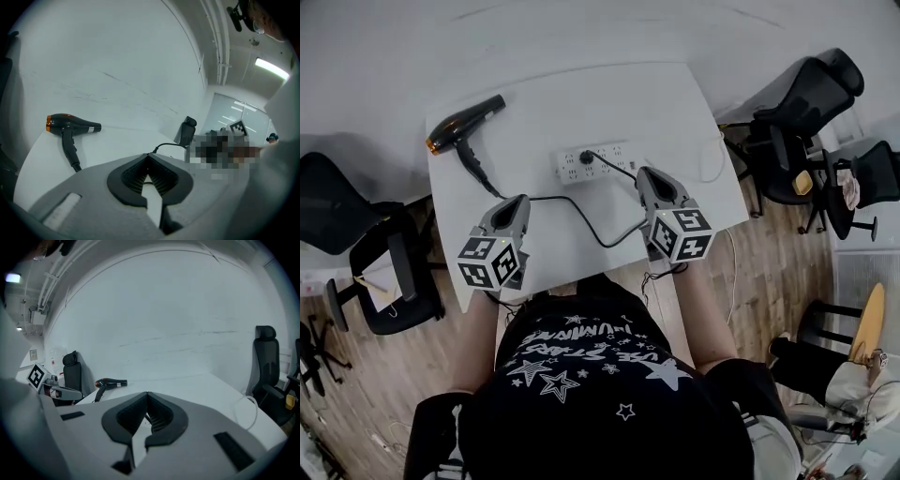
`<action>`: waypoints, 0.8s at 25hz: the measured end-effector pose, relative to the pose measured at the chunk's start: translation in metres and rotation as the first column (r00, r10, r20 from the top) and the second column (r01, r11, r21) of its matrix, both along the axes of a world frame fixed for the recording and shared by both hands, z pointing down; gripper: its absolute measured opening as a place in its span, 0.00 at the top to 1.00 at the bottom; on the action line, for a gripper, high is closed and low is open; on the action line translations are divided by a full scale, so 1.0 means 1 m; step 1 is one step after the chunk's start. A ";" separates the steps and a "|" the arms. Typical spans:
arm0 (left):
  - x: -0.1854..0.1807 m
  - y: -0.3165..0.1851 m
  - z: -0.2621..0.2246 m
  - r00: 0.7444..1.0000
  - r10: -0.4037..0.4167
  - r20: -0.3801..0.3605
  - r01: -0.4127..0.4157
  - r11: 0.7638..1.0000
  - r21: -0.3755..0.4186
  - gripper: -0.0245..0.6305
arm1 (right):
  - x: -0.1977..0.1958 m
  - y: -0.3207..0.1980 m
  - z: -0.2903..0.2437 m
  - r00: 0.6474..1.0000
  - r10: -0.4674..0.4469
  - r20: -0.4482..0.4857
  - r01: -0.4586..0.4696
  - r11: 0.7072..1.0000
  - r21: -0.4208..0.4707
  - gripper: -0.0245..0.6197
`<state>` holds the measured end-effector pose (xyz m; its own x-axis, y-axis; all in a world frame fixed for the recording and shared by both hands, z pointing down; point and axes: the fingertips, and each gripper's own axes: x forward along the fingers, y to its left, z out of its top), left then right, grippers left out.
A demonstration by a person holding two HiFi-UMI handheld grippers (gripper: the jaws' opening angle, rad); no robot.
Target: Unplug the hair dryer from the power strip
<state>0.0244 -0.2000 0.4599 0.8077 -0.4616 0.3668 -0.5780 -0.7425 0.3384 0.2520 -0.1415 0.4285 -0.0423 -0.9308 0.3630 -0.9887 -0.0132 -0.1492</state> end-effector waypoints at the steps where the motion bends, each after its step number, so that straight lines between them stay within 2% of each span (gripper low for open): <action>1: 0.006 -0.002 0.000 1.000 -0.002 0.004 0.002 1.000 0.000 0.95 | 0.007 -0.003 0.001 1.000 -0.005 0.004 0.005 1.000 -0.003 0.95; 9: 0.041 -0.019 0.003 0.999 -0.044 0.016 0.044 0.999 0.000 0.95 | 0.063 -0.033 0.006 0.999 -0.037 0.004 0.037 0.999 -0.019 0.95; 13: 0.054 -0.029 0.008 0.997 -0.071 0.023 0.071 0.997 -0.011 0.95 | 0.074 -0.053 0.016 0.993 -0.116 0.000 0.116 0.991 -0.067 0.95; 16: 0.062 -0.033 0.017 0.996 -0.084 0.035 0.085 0.996 -0.025 0.95 | 0.072 -0.067 0.029 0.978 -0.207 -0.002 0.205 0.972 -0.111 0.95; 20: 0.071 -0.037 0.030 0.993 -0.103 0.057 0.105 0.993 -0.048 0.95 | 0.059 -0.088 0.048 0.938 -0.346 0.009 0.343 0.926 -0.155 0.95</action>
